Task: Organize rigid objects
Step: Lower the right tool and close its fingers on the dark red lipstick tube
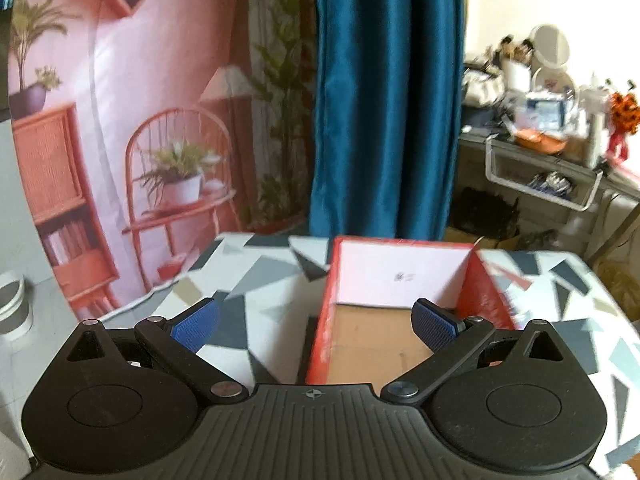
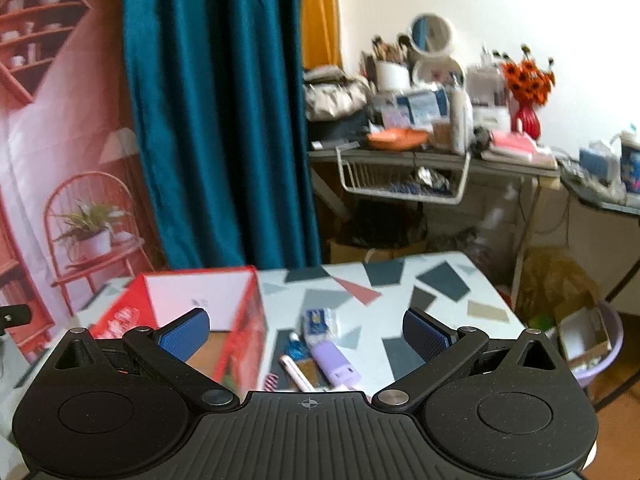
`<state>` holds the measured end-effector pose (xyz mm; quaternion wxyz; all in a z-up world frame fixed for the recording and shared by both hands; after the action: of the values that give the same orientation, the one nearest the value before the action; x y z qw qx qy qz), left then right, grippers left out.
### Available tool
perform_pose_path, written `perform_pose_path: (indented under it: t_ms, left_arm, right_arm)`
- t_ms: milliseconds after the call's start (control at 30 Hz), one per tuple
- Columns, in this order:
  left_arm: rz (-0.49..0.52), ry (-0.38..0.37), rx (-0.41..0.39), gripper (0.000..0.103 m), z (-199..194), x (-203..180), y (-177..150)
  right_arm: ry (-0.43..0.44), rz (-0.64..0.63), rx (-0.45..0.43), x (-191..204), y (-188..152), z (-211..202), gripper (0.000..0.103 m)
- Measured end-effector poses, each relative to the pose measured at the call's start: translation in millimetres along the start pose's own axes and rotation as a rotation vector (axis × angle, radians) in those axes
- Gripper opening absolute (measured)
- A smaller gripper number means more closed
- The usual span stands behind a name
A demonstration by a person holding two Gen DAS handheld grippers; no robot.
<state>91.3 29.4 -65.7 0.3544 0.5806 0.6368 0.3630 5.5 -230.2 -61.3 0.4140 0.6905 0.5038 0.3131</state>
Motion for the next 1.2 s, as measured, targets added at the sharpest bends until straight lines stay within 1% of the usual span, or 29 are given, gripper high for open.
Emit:
perform_pose_path:
  t_ms: [67,133,167,200,267,367,400,433,467,533,567,667,700,833,867,933,1100,1133,1200]
  left_arm:
    - [0.007,0.020,0.029,0.102,15.2,2.3,-5.1]
    - [0.014,0.023,0.062,0.100,29.3,3.5,-10.4]
    - [0.018,0.023,0.080,0.098,35.5,3.6,-13.3]
    - [0.022,0.021,0.097,0.094,40.0,3.4,-15.9]
    - [0.027,0.017,0.132,0.090,50.8,4.2,-20.3]
    - [0.016,0.027,0.168,0.083,62.5,9.2,-27.0]
    - [0.006,0.028,0.181,0.079,65.2,11.5,-28.7]
    - [-0.006,0.029,0.195,0.075,68.4,13.8,-30.7]
    - [-0.014,0.029,0.209,0.073,71.9,15.9,-32.9]
    - [-0.018,0.037,0.240,0.071,75.7,16.5,-37.0]
    - [-0.015,0.040,0.255,0.071,76.7,16.7,-38.3]
    - [-0.017,0.039,0.277,0.065,78.2,17.5,-38.8]
    - [-0.025,0.037,0.285,0.061,78.9,18.5,-38.5]
    - [-0.060,0.037,0.307,0.042,85.2,22.9,-38.6]
    - [-0.077,0.028,0.310,0.041,85.6,24.4,-38.6]
    - [-0.103,0.008,0.313,0.035,86.3,26.8,-38.5]
    - [-0.083,-0.003,0.330,0.027,85.2,22.2,-43.6]
    - [-0.083,-0.003,0.338,0.027,86.1,22.4,-45.5]
    - [-0.099,-0.009,0.340,0.027,87.3,25.6,-47.8]
  right_arm:
    - [-0.017,0.009,0.026,-6.2,-9.0,16.7,0.103]
    - [-0.022,0.012,0.049,-9.9,-17.9,32.4,0.102]
    - [-0.025,0.005,0.056,-10.0,-23.8,39.7,0.100]
    - [-0.028,-0.008,0.064,-10.1,-29.4,46.9,0.095]
    - [-0.024,-0.032,0.097,-8.9,-40.3,62.0,0.088]
    - [0.011,-0.046,0.150,-8.1,-59.5,81.8,0.077]
    - [0.027,-0.048,0.170,-8.4,-65.0,89.3,0.070]
    - [0.029,-0.051,0.181,-7.8,-70.6,94.2,0.067]
    - [0.037,-0.057,0.196,-7.7,-76.8,98.9,0.062]
    - [0.056,-0.062,0.227,-8.7,-88.0,108.8,0.050]
    - [0.069,-0.060,0.244,-9.1,-93.4,113.1,0.041]
    - [0.097,-0.054,0.278,-9.7,-104.9,121.3,0.033]
    - [0.111,-0.054,0.282,-9.2,-106.7,123.5,0.031]
    - [0.149,-0.065,0.294,-5.0,-110.3,131.6,0.030]
    - [0.156,-0.074,0.295,-3.2,-111.4,134.3,0.030]
    - [0.159,-0.092,0.301,-0.3,-113.1,140.3,0.030]
    - [0.174,-0.088,0.323,0.6,-115.7,152.8,0.030]
    - [0.153,-0.086,0.312,1.0,-115.7,154.9,0.030]
    - [0.156,-0.090,0.320,2.0,-116.2,158.4,0.030]
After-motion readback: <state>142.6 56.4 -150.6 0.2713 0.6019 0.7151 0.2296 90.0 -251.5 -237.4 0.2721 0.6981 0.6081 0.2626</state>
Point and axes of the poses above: each gripper's, at about its wrist camera, not at the fingertips, and z roughly the way its jaws point, x to its left, y to its top, the point moved 1 cm from there along z, roughly the way its jaws point, and after that the axes turned 6 degrees about -z, right-handed, at the moved point
